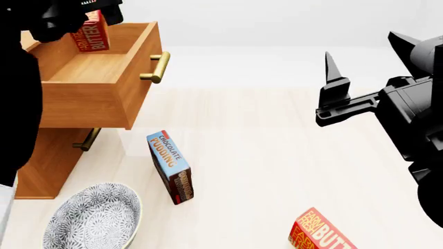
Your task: Put the butter at the front in the top drawer of the cabinet and close it.
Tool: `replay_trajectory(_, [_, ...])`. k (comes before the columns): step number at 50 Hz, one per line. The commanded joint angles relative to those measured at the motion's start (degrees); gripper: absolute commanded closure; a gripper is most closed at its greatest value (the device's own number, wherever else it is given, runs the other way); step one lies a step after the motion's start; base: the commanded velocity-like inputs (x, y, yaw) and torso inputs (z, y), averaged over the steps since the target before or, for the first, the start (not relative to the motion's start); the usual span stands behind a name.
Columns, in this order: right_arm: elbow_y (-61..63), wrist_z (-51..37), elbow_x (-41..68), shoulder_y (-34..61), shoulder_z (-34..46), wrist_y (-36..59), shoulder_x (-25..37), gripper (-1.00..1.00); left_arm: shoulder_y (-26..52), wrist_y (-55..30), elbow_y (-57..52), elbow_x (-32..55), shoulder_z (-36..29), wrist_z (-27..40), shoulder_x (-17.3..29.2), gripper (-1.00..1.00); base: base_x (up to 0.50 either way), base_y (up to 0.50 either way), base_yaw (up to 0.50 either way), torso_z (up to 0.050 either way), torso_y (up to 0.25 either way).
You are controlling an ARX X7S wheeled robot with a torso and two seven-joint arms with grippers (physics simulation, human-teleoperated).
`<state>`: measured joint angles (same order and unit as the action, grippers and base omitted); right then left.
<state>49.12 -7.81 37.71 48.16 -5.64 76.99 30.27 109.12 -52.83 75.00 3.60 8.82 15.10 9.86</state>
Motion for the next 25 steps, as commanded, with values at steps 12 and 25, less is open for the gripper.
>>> replay_trajectory(12, [0.7,-0.6,1.3,-1.5,-0.6,-0.3,0.1,-1.0,-4.1,4.3,0.0,-3.9,2.4,0.8,-0.9,1.0,0.0,0.0,0.0,0.001,0.002])
replay_trajectory(25, [1.0,-1.0,2.2,-1.9,-1.2,-0.2,0.1,-1.0,-5.2,4.9,0.0,-3.7,1.6,2.0,-0.6,1.0,0.0,0.0,0.0,0.0,0.001])
